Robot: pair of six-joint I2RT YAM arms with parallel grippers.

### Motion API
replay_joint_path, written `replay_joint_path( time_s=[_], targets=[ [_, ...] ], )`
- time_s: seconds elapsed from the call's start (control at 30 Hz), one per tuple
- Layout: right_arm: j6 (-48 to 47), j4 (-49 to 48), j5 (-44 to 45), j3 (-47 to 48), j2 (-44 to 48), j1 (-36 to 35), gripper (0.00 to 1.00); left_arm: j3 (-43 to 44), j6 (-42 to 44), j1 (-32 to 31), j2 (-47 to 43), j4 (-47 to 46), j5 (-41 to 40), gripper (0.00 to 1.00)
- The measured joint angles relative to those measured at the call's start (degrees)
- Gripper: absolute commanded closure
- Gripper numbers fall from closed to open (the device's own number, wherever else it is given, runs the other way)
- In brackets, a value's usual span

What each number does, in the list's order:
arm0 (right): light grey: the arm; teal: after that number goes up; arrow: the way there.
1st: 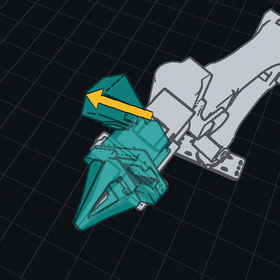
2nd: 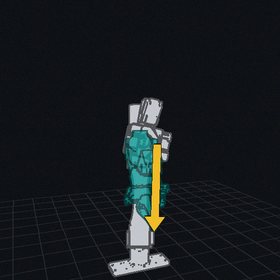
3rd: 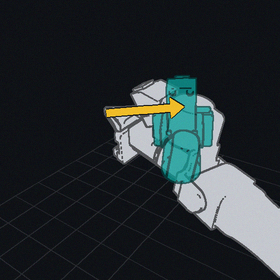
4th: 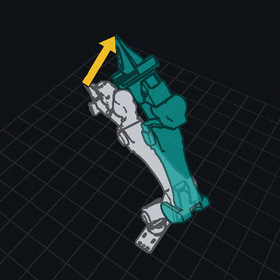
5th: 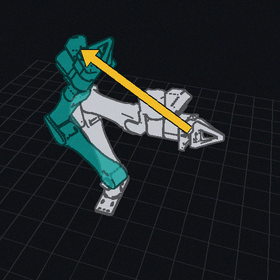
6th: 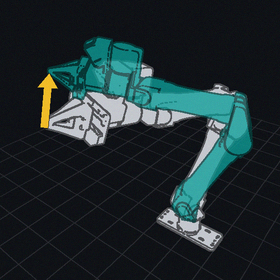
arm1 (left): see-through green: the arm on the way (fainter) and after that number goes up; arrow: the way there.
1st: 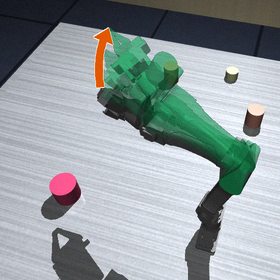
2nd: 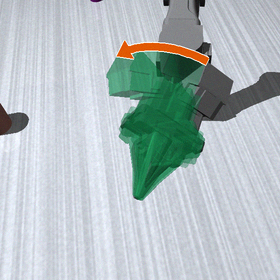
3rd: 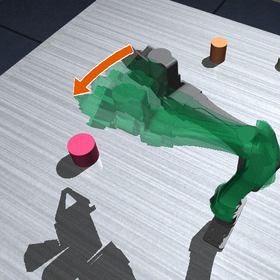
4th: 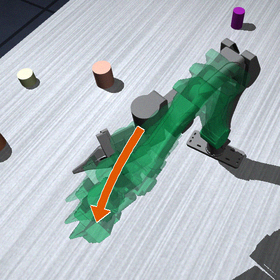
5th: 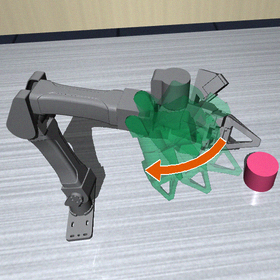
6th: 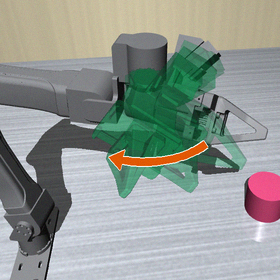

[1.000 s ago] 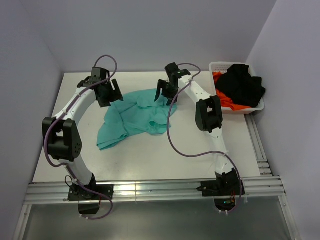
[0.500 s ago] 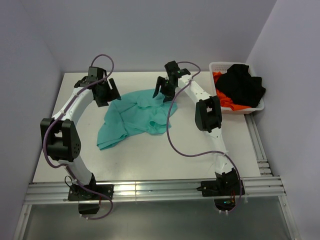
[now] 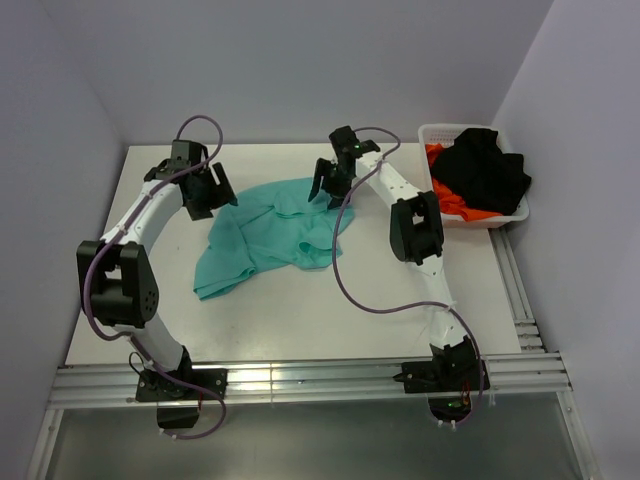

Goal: Fold and stack the t-shirts
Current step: Flatten out the tshirt

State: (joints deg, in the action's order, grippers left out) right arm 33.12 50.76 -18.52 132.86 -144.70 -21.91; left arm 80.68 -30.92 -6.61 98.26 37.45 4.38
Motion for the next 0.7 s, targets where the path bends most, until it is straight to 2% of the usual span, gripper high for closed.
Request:
replay_joint_path(
  time_s=[0.27, 0.33, 0.4, 0.43, 0.47, 0.53, 0.57, 0.63, 0.67, 0.7],
  targets=[
    [-0.61, 0.66, 0.83, -2.19, 0.02, 0.07, 0.29, -1.09, -0.04, 0.59, -0.68, -0.42, 0.42, 0.22],
    [-0.59, 0.7, 0.9, -2.19, 0.02, 0.07, 0.31, -1.07, -0.02, 0.59, -0.68, -0.39, 0.46, 0.22],
    [-0.63, 0.7, 0.92, -2.14, 0.02, 0.07, 0.38, -1.07, 0.0, 0.61, -0.68, -0.37, 0.52, 0.22],
    [-0.66, 0.7, 0.96, -2.1, 0.02, 0.07, 0.42, -1.07, 0.02, 0.66, -0.68, -0.39, 0.55, 0.22],
    [-0.66, 0.72, 0.98, -2.1, 0.02, 0.07, 0.52, -1.07, 0.02, 0.68, -0.68, -0.39, 0.55, 0.22],
    [-0.72, 0.72, 0.98, -2.05, 0.02, 0.07, 0.59, -1.07, 0.02, 0.76, -0.68, -0.37, 0.55, 0.22],
    [-0.68, 0.7, 0.96, -2.03, 0.02, 0.07, 0.72, -1.07, 0.02, 0.83, -0.68, -0.37, 0.55, 0.22],
    [-0.85, 0.72, 0.92, -1.92, 0.0, 0.07, 0.85, -1.09, 0.02, 0.98, -0.68, -0.39, 0.57, 0.22],
    [-0.85, 0.72, 0.92, -1.92, 0.0, 0.07, 0.97, -1.07, 0.02, 1.03, -0.68, -0.37, 0.57, 0.23],
    [-0.79, 0.72, 0.9, -1.9, 0.0, 0.07, 1.0, -1.09, 0.02, 1.09, -0.68, -0.37, 0.57, 0.25]
  ],
)
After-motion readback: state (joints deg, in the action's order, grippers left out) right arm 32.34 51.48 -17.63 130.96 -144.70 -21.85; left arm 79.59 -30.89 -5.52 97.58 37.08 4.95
